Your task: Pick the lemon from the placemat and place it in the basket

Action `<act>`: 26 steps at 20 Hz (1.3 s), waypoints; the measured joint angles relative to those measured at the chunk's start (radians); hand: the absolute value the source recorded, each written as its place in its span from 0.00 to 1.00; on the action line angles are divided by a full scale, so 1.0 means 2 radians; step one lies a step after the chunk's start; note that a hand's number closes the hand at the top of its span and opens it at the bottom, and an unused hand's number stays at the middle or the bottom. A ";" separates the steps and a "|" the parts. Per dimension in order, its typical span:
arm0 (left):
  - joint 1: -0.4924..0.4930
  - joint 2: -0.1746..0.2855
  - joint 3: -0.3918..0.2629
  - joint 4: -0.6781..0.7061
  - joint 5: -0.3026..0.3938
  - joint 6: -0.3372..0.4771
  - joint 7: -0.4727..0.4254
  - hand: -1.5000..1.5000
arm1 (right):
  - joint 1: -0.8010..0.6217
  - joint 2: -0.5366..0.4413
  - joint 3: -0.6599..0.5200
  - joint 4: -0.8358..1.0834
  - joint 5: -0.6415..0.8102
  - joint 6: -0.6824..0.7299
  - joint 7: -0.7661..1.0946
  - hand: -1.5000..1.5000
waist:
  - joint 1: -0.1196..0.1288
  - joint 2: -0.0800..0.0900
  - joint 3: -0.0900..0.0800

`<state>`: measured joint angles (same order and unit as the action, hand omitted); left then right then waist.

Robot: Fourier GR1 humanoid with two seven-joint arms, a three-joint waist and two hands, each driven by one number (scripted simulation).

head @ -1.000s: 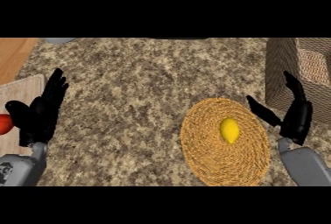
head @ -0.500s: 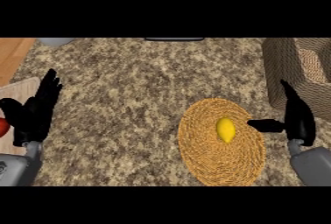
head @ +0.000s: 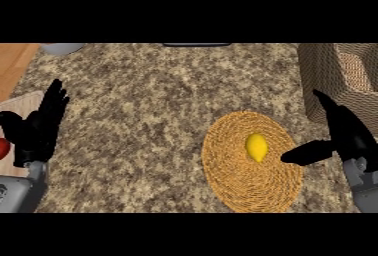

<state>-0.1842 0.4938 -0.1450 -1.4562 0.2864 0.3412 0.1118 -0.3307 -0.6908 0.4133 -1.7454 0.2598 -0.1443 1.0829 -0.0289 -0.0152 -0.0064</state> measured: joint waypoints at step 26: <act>-0.001 -0.062 0.046 0.005 -0.064 -0.054 0.000 0.50 | 0.110 0.183 -0.029 0.021 0.211 -0.043 -0.075 0.00 | 0.015 0.007 0.003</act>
<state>-0.1862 0.3693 -0.0523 -1.4455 0.1587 0.2337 0.1117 -0.1099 -0.3242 0.3548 -1.7043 0.6816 -0.2309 0.9333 0.0003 -0.0003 0.0002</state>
